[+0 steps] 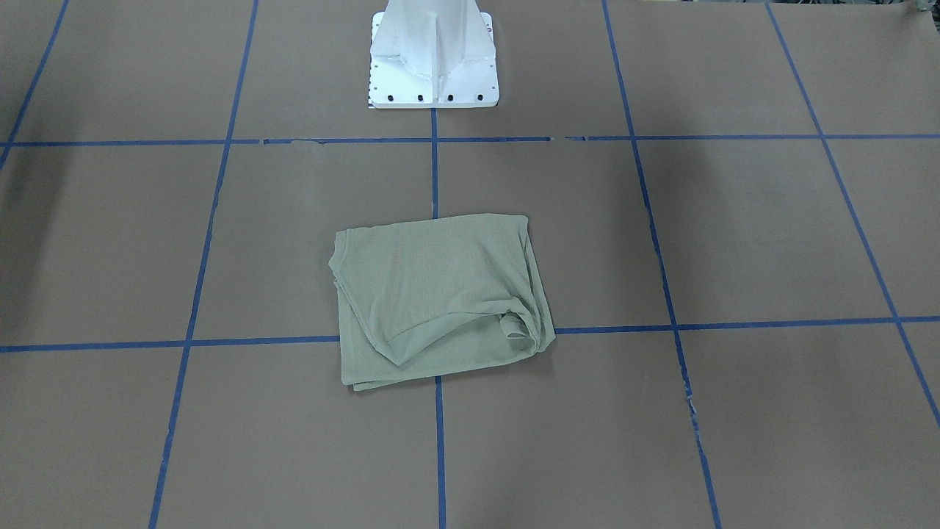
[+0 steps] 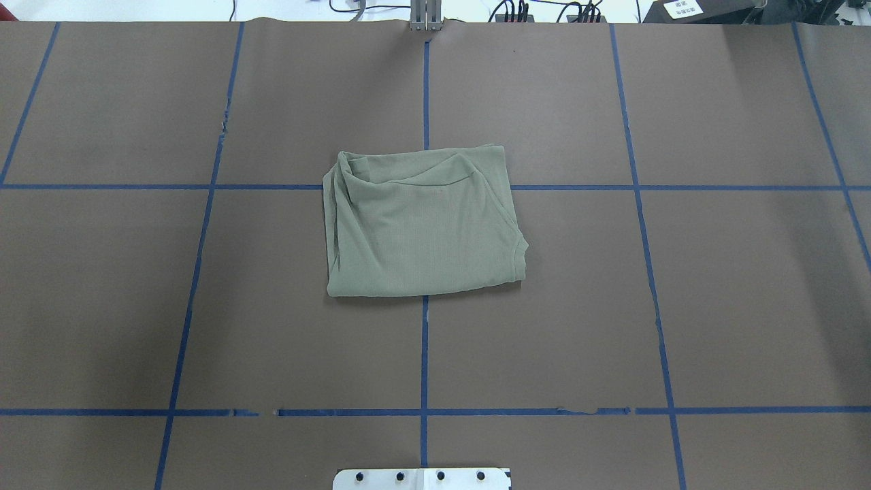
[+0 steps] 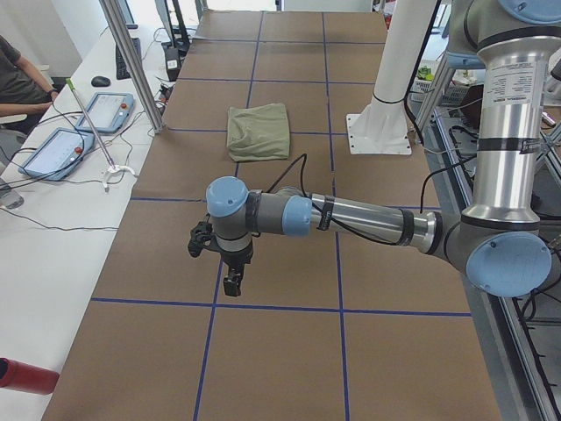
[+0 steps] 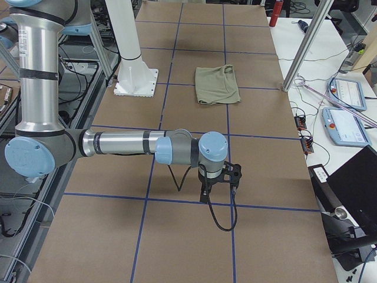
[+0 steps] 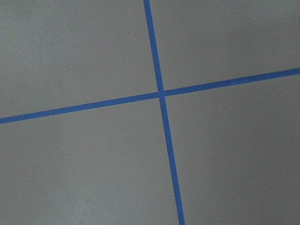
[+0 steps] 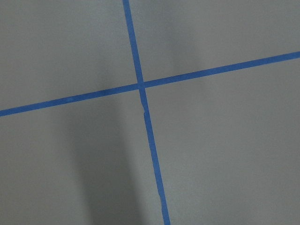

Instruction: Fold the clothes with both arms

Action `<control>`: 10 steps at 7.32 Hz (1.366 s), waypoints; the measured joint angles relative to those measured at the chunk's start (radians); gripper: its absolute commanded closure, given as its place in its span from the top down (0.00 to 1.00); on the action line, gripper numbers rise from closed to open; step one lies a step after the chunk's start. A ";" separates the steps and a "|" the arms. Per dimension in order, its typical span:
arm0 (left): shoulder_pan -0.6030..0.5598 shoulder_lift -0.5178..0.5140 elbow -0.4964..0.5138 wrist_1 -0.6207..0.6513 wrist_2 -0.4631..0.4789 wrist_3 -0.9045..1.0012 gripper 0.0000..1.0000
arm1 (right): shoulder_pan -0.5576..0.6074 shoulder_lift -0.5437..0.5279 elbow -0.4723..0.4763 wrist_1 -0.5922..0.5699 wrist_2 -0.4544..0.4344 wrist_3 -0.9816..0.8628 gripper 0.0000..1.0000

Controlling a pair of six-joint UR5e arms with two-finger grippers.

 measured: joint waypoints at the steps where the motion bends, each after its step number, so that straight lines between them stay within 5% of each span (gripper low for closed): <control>1: 0.000 0.002 0.002 0.000 -0.032 -0.045 1.00 | 0.000 -0.001 0.000 0.002 0.000 0.000 1.00; 10: 0.000 0.002 0.000 -0.003 -0.091 -0.136 1.00 | 0.000 -0.003 0.002 0.005 0.000 0.007 1.00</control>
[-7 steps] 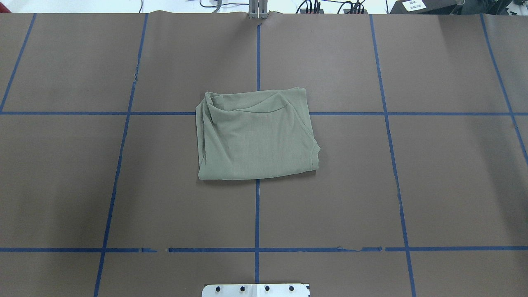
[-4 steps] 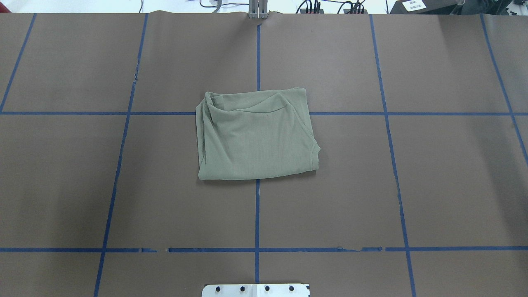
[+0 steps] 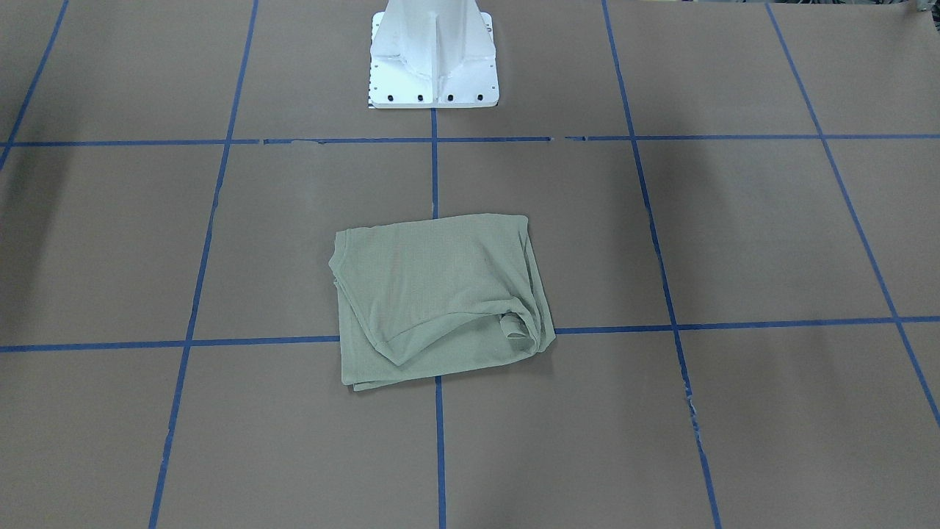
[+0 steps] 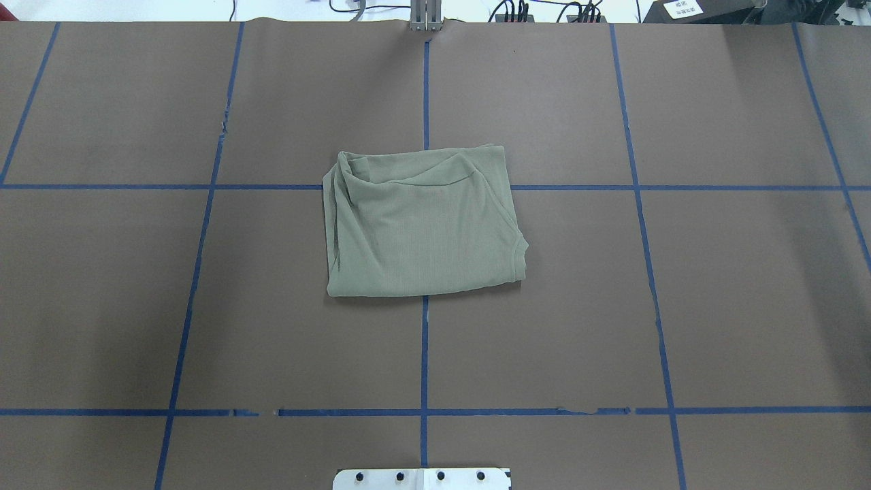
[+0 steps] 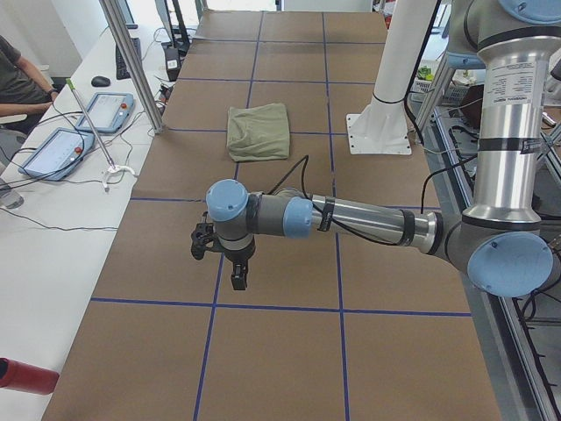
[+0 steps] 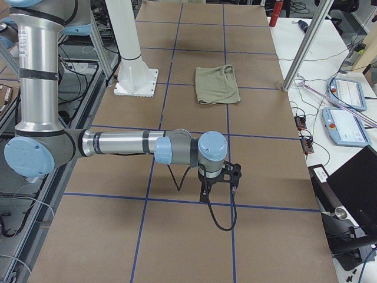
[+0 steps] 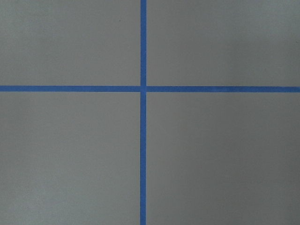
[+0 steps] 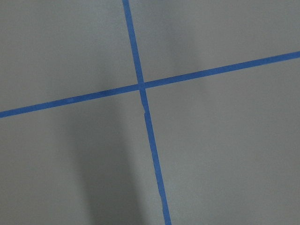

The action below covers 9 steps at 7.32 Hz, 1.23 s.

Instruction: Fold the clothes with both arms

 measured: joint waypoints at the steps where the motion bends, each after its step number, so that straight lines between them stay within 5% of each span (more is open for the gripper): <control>1: 0.000 0.000 0.000 0.000 0.000 0.000 1.00 | 0.000 -0.001 0.000 0.000 -0.004 -0.005 1.00; 9: 0.000 0.000 -0.001 -0.001 0.001 0.004 1.00 | 0.000 -0.025 -0.005 -0.008 -0.008 -0.170 1.00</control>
